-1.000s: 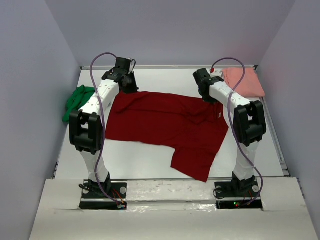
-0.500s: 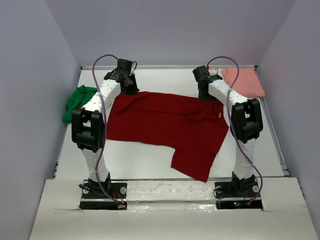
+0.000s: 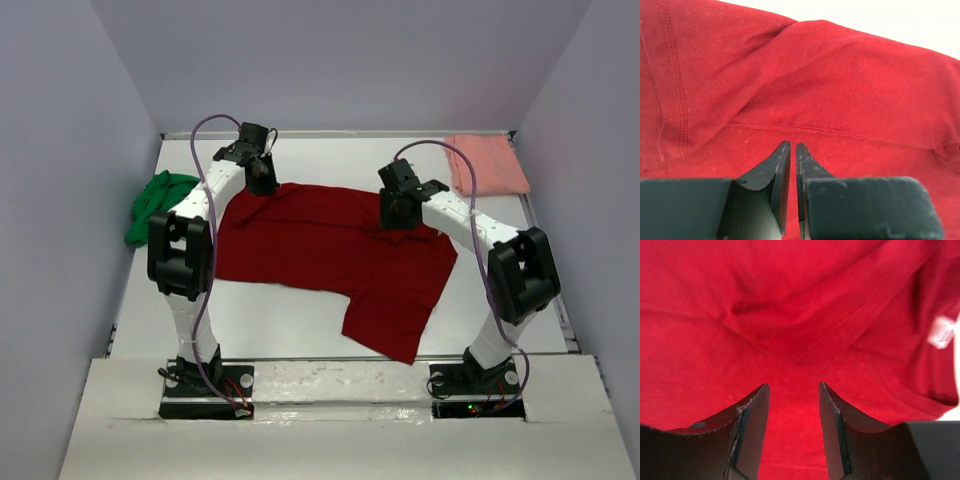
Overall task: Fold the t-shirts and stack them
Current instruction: Fold the tshirt
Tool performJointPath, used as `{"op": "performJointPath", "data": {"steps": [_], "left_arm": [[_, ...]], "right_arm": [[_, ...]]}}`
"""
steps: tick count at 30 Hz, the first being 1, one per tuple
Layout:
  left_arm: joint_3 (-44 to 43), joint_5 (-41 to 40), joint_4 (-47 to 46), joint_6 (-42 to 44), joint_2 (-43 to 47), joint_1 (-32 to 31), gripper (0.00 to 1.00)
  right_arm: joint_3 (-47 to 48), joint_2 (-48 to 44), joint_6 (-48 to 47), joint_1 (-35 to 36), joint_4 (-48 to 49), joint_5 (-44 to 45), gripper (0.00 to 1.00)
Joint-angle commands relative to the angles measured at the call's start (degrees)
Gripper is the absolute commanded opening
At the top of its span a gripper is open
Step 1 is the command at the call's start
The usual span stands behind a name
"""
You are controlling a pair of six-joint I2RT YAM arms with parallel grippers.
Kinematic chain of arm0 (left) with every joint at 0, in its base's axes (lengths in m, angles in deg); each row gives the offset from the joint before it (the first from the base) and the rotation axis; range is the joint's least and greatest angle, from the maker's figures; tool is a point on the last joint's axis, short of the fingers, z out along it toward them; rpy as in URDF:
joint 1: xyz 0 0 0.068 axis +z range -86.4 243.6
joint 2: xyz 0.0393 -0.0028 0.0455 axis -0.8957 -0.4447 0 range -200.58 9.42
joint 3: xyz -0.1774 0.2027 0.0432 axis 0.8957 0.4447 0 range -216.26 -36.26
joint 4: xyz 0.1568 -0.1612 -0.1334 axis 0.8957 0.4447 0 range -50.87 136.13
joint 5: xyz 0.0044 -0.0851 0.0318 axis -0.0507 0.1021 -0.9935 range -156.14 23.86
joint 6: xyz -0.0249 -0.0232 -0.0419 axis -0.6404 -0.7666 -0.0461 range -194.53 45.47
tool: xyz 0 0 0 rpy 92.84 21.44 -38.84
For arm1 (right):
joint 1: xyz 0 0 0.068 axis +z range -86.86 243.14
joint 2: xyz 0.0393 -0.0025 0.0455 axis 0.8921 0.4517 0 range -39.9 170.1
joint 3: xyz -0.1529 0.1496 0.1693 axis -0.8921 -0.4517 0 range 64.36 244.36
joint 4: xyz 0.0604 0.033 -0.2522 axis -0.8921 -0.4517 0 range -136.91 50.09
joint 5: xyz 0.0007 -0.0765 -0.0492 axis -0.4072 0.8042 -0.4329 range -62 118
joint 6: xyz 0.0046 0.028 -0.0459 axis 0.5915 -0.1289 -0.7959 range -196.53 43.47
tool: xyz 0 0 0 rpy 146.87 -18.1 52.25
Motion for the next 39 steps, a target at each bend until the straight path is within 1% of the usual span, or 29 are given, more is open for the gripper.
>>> {"op": "performJointPath", "data": {"steps": [1,14,27,28,29,31,32,37,39], "left_arm": [[-1.28,-0.68,0.92,0.06,2.94,-0.49,0.2],[-0.66,-0.85,1.09,0.24,4.17,-0.49,0.2],[-1.45,-0.41,1.62,0.76,4.96,-0.58,0.2],[-1.45,-0.33,1.62,0.76,5.05,-0.58,0.2],[-1.45,-0.33,1.62,0.76,5.05,-0.58,0.2],[-1.63,-0.15,1.53,0.85,5.05,-0.49,0.2],[-1.54,-0.15,1.71,0.94,5.14,-0.49,0.2],[-1.62,-0.15,1.8,1.29,5.66,-0.57,0.2],[-1.54,0.03,1.62,1.29,5.75,-0.49,0.2]], "right_arm": [[-2.21,2.57,0.29,0.22,3.63,-2.5,0.49],[-2.66,5.92,0.9,0.22,5.04,-2.06,0.49],[-2.13,7.24,2.66,0.22,4.52,1.63,0.49],[-1.96,7.85,2.75,0.22,4.34,1.72,0.47],[-1.61,8.2,2.66,0.22,4.25,1.72,0.41],[-1.52,8.73,3.19,0.22,4.08,1.98,0.36],[-1.34,9.34,3.01,0.22,4.08,1.9,0.3],[-0.9,10.31,3.45,0.22,4.25,1.89,0.27],[-0.73,10.58,3.45,0.22,4.25,1.81,0.25]]}}
